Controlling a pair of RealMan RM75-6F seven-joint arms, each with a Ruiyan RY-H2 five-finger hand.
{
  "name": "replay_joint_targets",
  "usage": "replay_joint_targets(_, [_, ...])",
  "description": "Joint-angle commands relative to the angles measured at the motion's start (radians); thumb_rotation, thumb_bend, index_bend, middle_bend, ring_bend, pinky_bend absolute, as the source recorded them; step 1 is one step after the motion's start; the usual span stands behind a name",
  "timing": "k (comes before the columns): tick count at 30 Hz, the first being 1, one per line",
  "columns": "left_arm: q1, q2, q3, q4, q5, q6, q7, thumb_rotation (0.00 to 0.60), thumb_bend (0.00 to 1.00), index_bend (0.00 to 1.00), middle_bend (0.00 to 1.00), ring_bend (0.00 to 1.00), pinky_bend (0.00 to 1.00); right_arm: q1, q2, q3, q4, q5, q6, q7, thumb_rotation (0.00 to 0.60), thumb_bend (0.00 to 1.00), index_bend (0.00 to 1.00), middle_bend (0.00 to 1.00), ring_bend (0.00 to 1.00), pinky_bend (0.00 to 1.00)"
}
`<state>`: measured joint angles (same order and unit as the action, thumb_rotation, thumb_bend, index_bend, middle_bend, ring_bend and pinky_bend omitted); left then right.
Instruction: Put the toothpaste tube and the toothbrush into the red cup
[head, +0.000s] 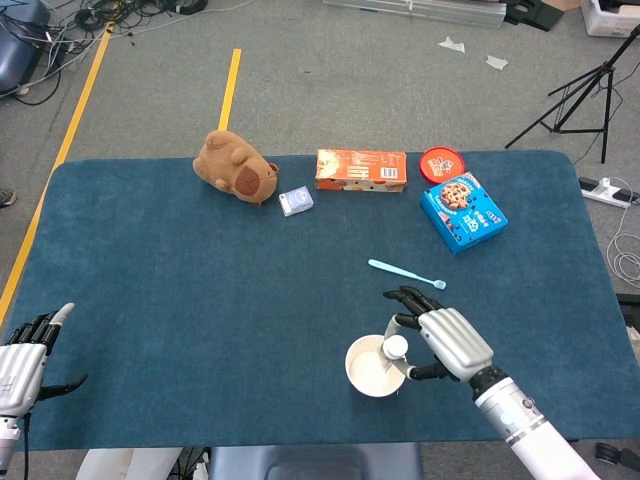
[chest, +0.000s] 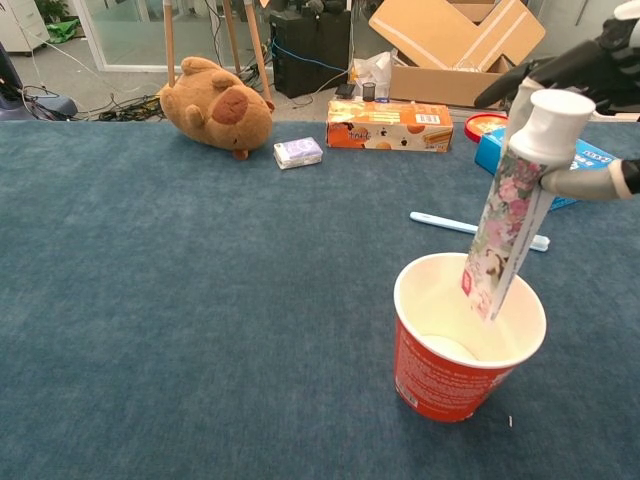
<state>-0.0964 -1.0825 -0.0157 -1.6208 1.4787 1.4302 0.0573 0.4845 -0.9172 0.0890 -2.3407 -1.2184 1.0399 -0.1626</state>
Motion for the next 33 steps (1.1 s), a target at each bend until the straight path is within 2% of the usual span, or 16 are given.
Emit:
replay_joint_targets(1, [0.0,0.001,0.0,0.0,0.0,0.0,-0.002,0.6,0.0,0.04,0.17,0.16,0.21,0.016,-0.023,-0.005,0.012,0.027,-0.012,-0.033,0.6,0.24,0.67,0.15,0.0,0.19])
replay_joint_targets(13, [-0.001,0.003,0.0,0.0,-0.001,-0.003,-0.007,0.6,0.0,0.04,0.17,0.16,0.22,0.086,-0.111,-0.018,0.026,0.147,-0.01,-0.223,0.6,0.24,0.67,0.15,0.0,0.19])
replay_joint_targets(23, [-0.001,0.004,0.001,-0.001,0.0,-0.002,-0.008,0.6,0.0,0.04,0.17,0.16,0.22,0.142,-0.179,-0.036,0.003,0.224,0.054,-0.425,0.6,0.25,0.67,0.15,0.0,0.19])
replay_joint_targets(33, [0.001,0.007,0.0,-0.004,0.002,0.002,-0.01,0.6,0.0,0.04,0.17,0.16,0.22,0.19,-0.247,-0.052,0.005,0.301,0.098,-0.546,0.6,0.25,0.67,0.15,0.0,0.19])
